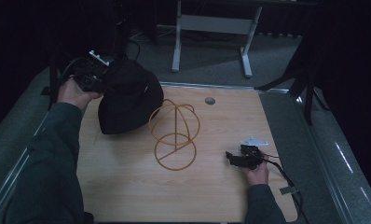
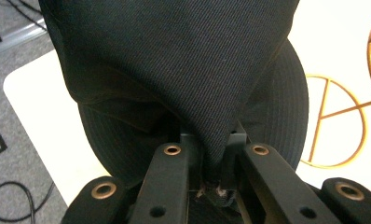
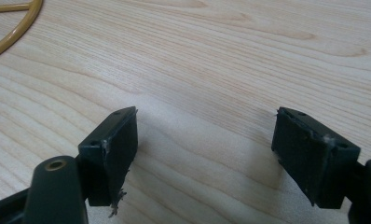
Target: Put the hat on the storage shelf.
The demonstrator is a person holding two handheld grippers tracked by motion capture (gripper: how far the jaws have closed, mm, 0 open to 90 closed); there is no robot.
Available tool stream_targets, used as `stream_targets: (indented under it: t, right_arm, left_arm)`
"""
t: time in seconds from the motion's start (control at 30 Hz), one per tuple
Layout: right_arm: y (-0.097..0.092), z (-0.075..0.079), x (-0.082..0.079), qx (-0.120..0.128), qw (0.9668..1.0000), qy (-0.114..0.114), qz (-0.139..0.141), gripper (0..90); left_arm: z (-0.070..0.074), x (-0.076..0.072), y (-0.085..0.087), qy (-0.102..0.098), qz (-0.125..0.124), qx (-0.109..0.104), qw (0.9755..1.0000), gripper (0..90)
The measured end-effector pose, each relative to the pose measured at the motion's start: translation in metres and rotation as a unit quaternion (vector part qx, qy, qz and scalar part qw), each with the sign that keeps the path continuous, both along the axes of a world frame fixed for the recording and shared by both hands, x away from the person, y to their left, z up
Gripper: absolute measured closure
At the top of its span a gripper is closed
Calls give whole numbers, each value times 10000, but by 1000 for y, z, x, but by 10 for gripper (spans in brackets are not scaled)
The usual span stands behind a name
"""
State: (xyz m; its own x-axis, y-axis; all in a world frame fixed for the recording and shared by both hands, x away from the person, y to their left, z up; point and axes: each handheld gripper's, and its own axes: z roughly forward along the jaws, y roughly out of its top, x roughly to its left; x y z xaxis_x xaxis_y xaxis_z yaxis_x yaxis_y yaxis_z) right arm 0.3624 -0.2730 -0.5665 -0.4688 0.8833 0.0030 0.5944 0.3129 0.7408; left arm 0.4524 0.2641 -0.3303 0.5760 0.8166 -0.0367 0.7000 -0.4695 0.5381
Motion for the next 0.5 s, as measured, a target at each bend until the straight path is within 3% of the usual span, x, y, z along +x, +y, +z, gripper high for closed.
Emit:
stream_targets:
  t: [0.5]
  right_arm:
    - [0, 0, 0, 0, 10000, 3, -3, 224]
  left_arm:
    - [10, -10, 5, -205, -250, -233, 9992, 850]
